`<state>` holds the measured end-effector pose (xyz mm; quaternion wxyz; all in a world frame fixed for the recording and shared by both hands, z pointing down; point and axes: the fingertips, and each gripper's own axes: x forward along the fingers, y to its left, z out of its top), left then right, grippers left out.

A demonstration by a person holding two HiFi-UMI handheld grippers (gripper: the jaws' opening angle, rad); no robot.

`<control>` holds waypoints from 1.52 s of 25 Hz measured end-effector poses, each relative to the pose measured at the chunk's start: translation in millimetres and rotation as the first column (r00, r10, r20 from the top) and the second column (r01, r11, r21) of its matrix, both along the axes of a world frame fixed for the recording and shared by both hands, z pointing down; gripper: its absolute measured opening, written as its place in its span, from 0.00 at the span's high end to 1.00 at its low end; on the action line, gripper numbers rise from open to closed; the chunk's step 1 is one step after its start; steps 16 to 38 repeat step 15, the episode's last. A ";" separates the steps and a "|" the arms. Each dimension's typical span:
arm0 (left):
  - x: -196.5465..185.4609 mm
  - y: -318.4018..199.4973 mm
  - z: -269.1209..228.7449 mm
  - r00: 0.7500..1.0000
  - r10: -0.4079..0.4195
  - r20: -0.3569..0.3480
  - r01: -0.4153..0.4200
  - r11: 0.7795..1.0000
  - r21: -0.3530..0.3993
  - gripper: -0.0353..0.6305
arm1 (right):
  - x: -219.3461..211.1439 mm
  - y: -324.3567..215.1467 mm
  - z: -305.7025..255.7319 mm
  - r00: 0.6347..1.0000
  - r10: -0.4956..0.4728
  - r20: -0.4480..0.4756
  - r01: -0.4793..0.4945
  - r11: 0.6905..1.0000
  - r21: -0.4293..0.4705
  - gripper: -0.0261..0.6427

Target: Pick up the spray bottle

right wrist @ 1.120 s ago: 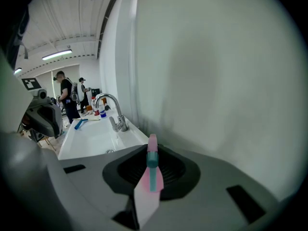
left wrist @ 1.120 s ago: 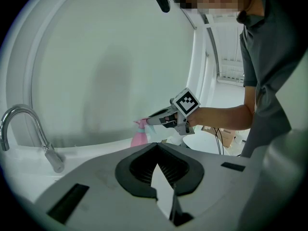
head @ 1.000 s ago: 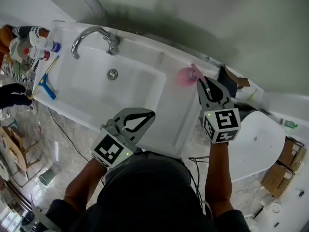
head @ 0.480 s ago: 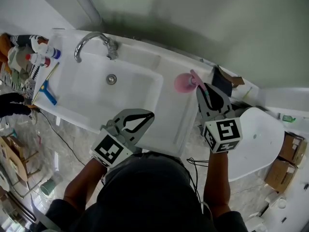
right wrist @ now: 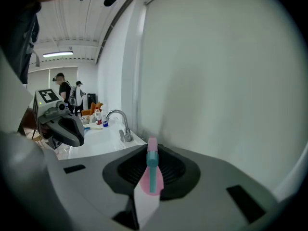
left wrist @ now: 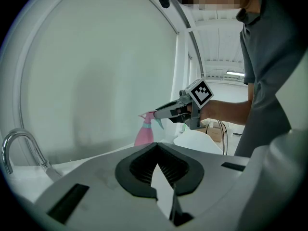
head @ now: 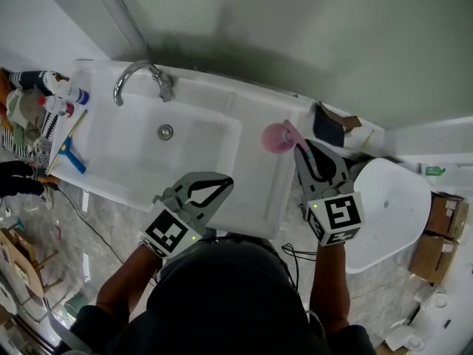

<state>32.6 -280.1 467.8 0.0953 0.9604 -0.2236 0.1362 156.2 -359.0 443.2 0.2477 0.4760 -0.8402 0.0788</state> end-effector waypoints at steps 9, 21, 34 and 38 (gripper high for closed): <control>-1.3 8.1 -13.0 0.998 0.060 -0.011 -0.060 0.998 0.033 0.94 | 2.0 25.9 -8.4 0.999 0.044 -0.028 -0.044 0.999 -0.002 0.86; -9.4 17.5 -12.5 0.996 0.089 0.002 -0.089 0.995 0.038 0.94 | -8.0 38.6 -14.2 0.998 0.052 -0.034 -0.052 0.999 -0.002 0.86; -9.4 17.5 -12.5 0.996 0.089 0.002 -0.089 0.995 0.038 0.94 | -8.0 38.6 -14.2 0.998 0.052 -0.034 -0.052 0.999 -0.002 0.86; -9.4 17.5 -12.5 0.996 0.089 0.002 -0.089 0.995 0.038 0.94 | -8.0 38.6 -14.2 0.998 0.052 -0.034 -0.052 0.999 -0.002 0.86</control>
